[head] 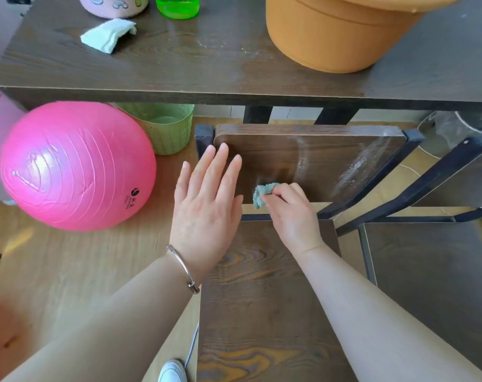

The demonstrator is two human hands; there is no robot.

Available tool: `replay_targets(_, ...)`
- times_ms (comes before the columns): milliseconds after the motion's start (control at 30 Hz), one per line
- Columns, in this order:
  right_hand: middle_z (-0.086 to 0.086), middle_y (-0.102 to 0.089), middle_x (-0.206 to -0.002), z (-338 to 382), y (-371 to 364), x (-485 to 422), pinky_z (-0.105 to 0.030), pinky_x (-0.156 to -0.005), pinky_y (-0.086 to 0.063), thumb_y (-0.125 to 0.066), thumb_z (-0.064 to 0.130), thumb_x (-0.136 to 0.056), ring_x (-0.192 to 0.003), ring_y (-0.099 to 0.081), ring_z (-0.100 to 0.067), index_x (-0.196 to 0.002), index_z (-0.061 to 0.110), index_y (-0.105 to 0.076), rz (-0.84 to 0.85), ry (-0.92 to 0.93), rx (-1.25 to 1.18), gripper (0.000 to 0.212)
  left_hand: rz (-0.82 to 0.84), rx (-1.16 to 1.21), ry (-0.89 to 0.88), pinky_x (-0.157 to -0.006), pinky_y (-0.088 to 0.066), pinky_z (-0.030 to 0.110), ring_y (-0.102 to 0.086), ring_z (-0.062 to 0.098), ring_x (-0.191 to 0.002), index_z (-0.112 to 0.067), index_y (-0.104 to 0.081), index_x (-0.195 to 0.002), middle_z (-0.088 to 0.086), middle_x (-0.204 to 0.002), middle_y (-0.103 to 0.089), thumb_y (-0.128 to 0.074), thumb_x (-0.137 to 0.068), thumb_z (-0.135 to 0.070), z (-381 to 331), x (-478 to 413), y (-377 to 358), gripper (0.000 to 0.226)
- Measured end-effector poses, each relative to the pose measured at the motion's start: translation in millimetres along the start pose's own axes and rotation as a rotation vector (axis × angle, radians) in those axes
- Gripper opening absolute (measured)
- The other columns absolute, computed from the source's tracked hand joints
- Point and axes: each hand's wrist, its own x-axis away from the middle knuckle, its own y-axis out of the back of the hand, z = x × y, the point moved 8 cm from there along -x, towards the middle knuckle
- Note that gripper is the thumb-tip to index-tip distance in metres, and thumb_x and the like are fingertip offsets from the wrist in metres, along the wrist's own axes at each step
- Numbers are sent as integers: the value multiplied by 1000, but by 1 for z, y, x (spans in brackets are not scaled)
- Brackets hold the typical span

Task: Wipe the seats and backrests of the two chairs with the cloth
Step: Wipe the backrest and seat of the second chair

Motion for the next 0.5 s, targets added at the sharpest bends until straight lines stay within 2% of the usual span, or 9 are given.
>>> replay_targets(67, 15, -48, -90, -10, -8, 2, -17, -68, -47, -52, 34, -100, -90, -53, -1, -96, 29, -61, 27, -15, 11, 11, 28, -1, 3, -117, -21, 54, -21, 24, -147, -13, -39, -146, 8, -156, -32, -62, -90, -17, 0, 7, -10, 61)
replay_targets(133, 15, -45, -92, -10, -11, 3, -6, -62, -39, -51, 33, -101, -89, -50, 3, -103, 25, -63, 42, 38, 81, 14, 51, -9, 8, -116, -22, 53, -21, 24, -147, -14, -38, -146, 7, -156, -31, -63, -89, -17, 1, 12, -18, 63)
replay_targets(233, 14, -43, -97, -12, -13, 2, -2, -58, -35, -51, 32, -101, -86, -44, -1, -108, 22, -63, 67, 90, 153, 18, 59, -12, 15, -116, -24, 54, -22, 24, -147, -15, -38, -147, 7, -156, -31, -63, -89, -17, 1, 15, -23, 63)
replay_targets(400, 11, -50, -100, 2, 8, -6, -2, -72, -36, -39, 37, -99, -91, -37, 2, -110, 18, -68, -15, 219, 226, 36, 60, 1, 23, -115, -25, 54, -23, 25, -146, -14, -38, -147, 8, -156, -32, -63, -89, -18, -5, 11, -20, 63)
replay_targets(467, 2, -59, -103, 21, 27, -8, -10, -75, -47, -52, 30, -97, -94, -46, -5, -110, 13, -70, -81, 333, 290, 28, 68, 8, 26, -115, -24, 54, -23, 26, -147, -14, -38, -147, 8, -156, -31, -62, -90, -19, -8, 9, -17, 62)
replay_targets(500, -3, -62, -103, 32, 37, -7, -21, -74, -54, -62, 22, -94, -96, -52, -12, -109, 9, -71, -128, 422, 329, 22, 69, 13, 27, -116, -24, 53, -22, 26, -147, -14, -38, -147, 8, -156, -31, -61, -91, -19, -9, 7, -15, 61)
